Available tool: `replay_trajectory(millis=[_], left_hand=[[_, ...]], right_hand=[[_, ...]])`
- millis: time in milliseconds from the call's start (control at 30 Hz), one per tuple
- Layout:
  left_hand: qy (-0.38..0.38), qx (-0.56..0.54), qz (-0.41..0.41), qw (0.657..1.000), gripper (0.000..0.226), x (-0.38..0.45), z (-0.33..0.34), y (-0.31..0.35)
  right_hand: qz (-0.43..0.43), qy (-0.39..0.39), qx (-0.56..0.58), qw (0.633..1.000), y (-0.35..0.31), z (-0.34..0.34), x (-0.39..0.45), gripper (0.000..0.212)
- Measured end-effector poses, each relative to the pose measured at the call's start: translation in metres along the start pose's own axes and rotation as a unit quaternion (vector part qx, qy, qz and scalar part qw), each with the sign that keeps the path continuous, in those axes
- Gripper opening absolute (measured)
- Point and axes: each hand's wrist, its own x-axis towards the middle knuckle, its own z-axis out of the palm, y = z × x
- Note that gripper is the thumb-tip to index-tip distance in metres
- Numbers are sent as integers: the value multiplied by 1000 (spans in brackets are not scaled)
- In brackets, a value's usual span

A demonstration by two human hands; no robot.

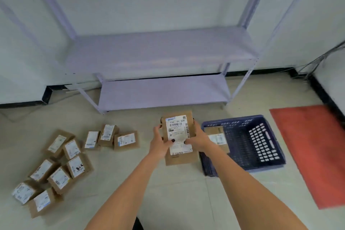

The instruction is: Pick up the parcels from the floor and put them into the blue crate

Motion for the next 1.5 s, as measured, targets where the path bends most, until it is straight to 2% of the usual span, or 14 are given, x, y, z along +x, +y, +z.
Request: replay_trajectory(millis=[233, 367, 533, 700, 833, 1000, 1167, 1367, 1500], left_hand=[[-34, -10, 10, 999, 68, -58, 157, 64], [-55, 1, 37, 998, 65, -69, 213, 91], [-68, -2, 49, 996, 67, -48, 260, 117], [-86, -37, 5, 996, 65, -23, 293, 137], [-86, -31, -9, 996, 67, -5, 314, 155], [-68, -36, -24, 997, 67, 12, 343, 174], [-30, -13, -31, 999, 69, 34, 378, 172], [-1, 19, -54, 998, 78, 55, 433, 126], [1, 32, -95, 995, 76, 79, 461, 94]], right_hand=[[12, -2, 2, 1000, 90, -159, -64, 95], [38, 13, 40, 998, 120, -214, -75, 95], [48, 46, 93, 993, 142, -264, -46, 101], [98, 43, 89, 990, 149, -299, -24, 74], [103, 32, 84, 991, 156, -327, -3, 65], [89, 2, 66, 994, 159, -357, 21, 67], [93, -48, 52, 993, 188, -379, 58, 84], [141, -107, 50, 983, 241, -383, 85, 84], [185, -112, 56, 975, 285, -373, 115, 84]])
